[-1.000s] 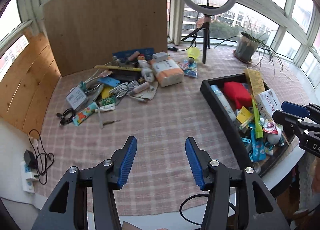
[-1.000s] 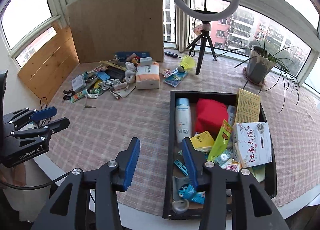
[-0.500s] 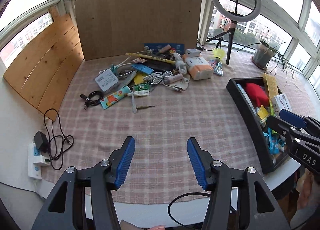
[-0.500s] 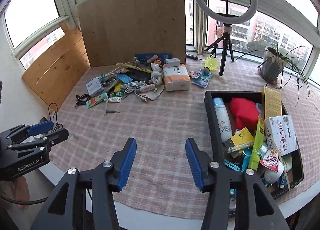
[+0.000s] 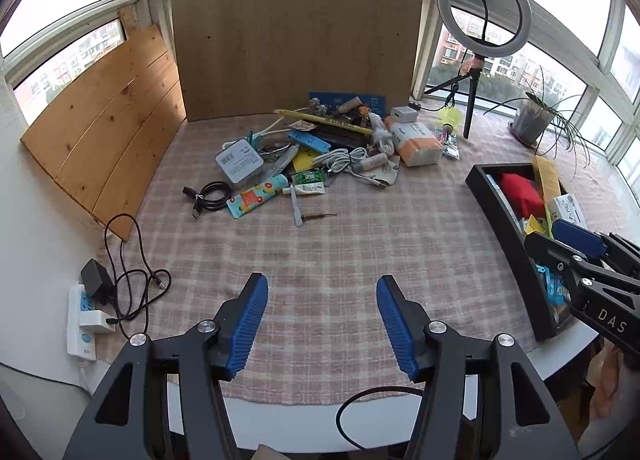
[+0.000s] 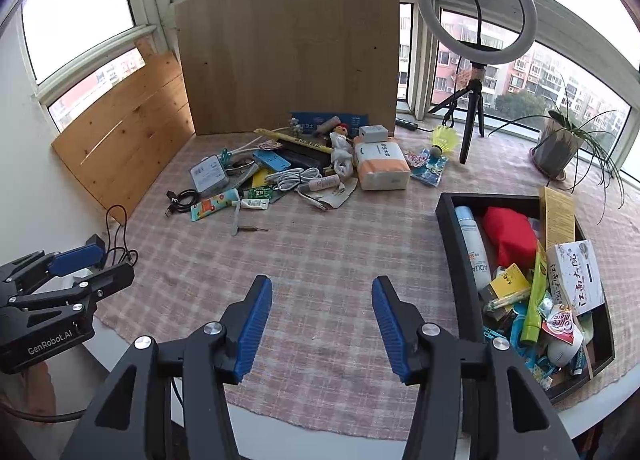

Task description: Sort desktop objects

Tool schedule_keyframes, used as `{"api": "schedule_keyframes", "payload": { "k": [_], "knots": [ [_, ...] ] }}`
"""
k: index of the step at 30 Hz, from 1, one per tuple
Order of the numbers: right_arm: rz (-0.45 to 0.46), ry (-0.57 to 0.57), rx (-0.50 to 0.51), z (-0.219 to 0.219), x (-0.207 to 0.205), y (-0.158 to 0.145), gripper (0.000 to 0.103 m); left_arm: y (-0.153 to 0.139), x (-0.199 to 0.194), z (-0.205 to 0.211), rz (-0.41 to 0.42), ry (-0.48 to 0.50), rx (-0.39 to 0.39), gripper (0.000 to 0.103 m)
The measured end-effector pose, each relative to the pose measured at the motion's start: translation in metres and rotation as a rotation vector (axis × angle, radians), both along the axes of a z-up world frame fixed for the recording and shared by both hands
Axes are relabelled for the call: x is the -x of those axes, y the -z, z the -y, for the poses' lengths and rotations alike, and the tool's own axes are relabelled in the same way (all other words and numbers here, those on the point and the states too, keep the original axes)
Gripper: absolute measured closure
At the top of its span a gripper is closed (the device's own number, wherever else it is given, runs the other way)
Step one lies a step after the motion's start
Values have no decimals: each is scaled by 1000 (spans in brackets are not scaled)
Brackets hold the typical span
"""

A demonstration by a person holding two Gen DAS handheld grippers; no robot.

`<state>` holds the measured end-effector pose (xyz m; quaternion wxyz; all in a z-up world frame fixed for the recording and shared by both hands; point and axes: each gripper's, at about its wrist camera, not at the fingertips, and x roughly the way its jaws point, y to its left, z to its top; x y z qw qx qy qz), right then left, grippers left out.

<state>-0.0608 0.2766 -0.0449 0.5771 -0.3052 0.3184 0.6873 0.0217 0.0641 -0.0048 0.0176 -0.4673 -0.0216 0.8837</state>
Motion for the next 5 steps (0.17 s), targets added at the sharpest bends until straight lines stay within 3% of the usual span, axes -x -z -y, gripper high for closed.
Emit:
{"api": "schedule_keyframes", "payload": {
  "k": [5],
  "knots": [
    [2, 10, 8, -2, 3, 2, 55, 2, 4, 7, 1, -8, -9, 41]
  ]
}}
